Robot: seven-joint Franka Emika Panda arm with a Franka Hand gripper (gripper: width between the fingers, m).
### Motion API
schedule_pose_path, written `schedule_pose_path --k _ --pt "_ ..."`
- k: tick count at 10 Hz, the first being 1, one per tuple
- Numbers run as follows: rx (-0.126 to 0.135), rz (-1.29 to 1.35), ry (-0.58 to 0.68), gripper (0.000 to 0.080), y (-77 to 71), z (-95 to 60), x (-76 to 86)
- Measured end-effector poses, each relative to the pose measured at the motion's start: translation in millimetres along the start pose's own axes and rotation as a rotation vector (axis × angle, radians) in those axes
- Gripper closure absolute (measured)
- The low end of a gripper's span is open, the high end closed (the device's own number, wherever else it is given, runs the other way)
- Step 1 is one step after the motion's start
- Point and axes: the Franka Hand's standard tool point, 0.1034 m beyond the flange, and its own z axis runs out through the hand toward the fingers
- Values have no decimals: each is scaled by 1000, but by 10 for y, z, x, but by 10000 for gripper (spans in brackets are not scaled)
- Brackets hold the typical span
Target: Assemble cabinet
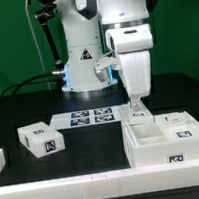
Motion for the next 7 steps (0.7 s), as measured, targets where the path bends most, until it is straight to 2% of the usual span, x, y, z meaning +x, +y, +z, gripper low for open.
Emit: schedule_pose_path --k 5,7 --pt "2 -12 -1 731 -2 0 -12" --pt "27 -18 -14 731 1 -13 -34"
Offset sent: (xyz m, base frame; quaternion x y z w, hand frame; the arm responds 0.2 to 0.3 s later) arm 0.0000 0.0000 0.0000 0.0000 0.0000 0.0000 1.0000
